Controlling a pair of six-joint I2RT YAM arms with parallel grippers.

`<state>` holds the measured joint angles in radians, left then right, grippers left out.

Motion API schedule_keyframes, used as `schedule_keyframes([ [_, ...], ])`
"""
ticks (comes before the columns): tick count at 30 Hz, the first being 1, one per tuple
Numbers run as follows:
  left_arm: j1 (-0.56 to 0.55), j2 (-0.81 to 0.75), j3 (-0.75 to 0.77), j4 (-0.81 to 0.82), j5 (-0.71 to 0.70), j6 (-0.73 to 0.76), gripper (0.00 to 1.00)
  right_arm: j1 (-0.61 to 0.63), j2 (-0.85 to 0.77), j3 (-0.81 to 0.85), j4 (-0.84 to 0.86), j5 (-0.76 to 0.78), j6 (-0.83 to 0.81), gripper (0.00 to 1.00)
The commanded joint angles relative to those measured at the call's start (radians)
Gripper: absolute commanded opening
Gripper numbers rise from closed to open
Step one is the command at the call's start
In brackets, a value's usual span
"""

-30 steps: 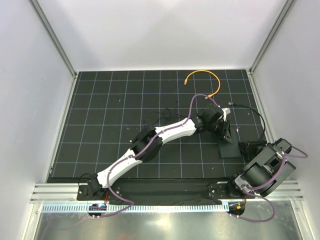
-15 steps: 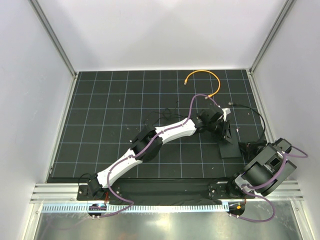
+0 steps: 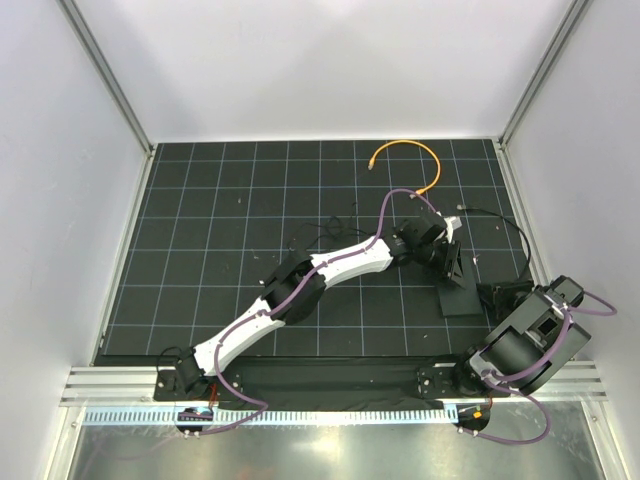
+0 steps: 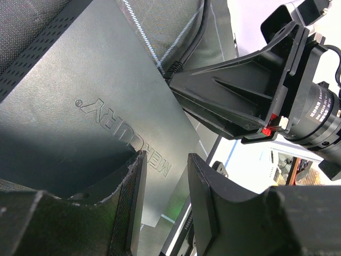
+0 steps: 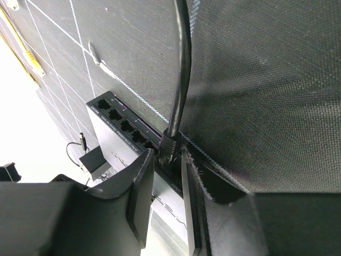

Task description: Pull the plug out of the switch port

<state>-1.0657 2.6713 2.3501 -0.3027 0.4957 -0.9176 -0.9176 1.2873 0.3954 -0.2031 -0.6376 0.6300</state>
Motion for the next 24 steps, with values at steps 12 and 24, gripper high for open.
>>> schedule_keyframes([
  [12,0.000,0.018,0.000,0.024,0.023,-0.003,0.41,0.000,0.006,0.008,0.013,0.001,-0.001,0.26],
  [24,0.000,0.024,-0.002,0.027,0.030,-0.006,0.41,-0.040,0.001,0.016,-0.021,-0.030,-0.013,0.29],
])
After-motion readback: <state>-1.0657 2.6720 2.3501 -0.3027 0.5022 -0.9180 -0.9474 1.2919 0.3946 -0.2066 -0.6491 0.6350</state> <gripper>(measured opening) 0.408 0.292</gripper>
